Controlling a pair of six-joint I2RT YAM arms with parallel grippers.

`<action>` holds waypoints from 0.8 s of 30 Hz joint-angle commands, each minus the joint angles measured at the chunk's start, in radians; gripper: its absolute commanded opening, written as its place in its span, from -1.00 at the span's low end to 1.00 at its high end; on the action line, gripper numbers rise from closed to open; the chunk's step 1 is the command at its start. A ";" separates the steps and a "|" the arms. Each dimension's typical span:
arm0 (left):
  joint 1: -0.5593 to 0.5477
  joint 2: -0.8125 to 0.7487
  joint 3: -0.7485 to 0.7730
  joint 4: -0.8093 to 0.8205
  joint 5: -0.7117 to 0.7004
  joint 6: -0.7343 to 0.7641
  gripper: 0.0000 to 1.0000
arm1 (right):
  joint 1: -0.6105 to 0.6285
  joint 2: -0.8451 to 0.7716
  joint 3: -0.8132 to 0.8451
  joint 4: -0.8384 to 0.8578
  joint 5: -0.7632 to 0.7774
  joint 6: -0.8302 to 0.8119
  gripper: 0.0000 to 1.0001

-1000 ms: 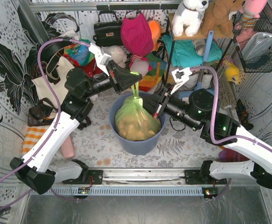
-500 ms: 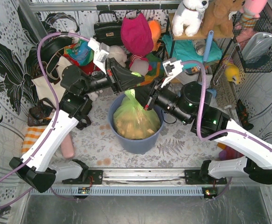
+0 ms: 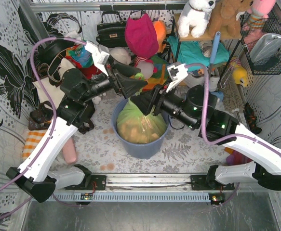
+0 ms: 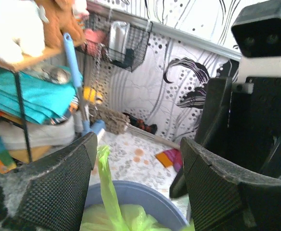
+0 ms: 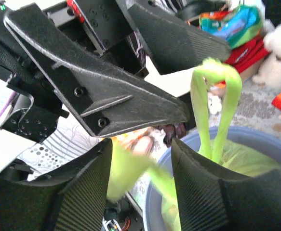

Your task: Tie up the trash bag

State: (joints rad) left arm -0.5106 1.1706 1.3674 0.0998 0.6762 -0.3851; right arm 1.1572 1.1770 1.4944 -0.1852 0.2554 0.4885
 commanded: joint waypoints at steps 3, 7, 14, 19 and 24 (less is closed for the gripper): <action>-0.008 -0.063 0.123 -0.068 -0.258 0.128 0.64 | 0.004 -0.010 0.156 -0.029 0.100 -0.153 0.30; -0.008 -0.124 0.092 -0.087 -0.448 0.172 0.69 | 0.003 -0.005 0.229 -0.106 0.324 -0.282 0.51; -0.007 -0.247 -0.104 -0.131 -0.814 0.199 0.77 | -0.019 -0.076 0.021 0.027 0.747 -0.599 0.77; 0.003 -0.284 -0.234 -0.215 -1.079 0.106 0.87 | -0.200 -0.197 -0.187 0.014 0.752 -0.570 0.95; 0.058 -0.320 -0.392 -0.210 -1.186 0.059 0.95 | -0.507 -0.212 -0.316 -0.149 0.473 -0.388 0.93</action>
State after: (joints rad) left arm -0.4953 0.8753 1.0573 -0.0944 -0.3286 -0.2741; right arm 0.8204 0.9817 1.2388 -0.2512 0.8837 -0.0093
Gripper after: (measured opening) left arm 0.980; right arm 0.969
